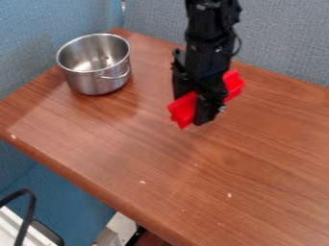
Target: Put the red object in the metal pot
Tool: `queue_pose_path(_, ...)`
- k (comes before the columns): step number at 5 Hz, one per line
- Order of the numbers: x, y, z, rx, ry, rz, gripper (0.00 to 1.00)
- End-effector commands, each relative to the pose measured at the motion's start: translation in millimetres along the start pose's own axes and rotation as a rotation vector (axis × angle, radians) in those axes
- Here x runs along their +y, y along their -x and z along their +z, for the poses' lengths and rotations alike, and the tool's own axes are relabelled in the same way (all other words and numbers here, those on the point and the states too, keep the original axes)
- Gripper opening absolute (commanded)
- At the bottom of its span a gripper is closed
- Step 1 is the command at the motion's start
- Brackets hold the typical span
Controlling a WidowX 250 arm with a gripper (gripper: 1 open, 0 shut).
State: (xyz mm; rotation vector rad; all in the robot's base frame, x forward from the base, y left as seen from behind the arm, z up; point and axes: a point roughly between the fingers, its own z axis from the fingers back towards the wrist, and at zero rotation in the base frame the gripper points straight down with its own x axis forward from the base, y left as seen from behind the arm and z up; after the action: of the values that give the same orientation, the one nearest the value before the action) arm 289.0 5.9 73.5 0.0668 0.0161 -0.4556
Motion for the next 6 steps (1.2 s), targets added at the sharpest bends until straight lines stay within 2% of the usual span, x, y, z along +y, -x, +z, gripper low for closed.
queue_pose_path(1,9,3.4,-9.4,-0.045,-0.005,-0.018,0.0)
queue_pose_path(2,2,0.2,-13.7,-0.07,-0.014,-0.022,0.0)
queue_pose_path(3,-2,-2.8,-17.4,-0.071,-0.008,0.003,0.0)
queue_pose_path(4,-1,-1.8,-32.7,-0.065,0.004,0.025,0.0)
queue_pose_path(6,1,4.3,-33.2,-0.063,0.012,0.064,0.0)
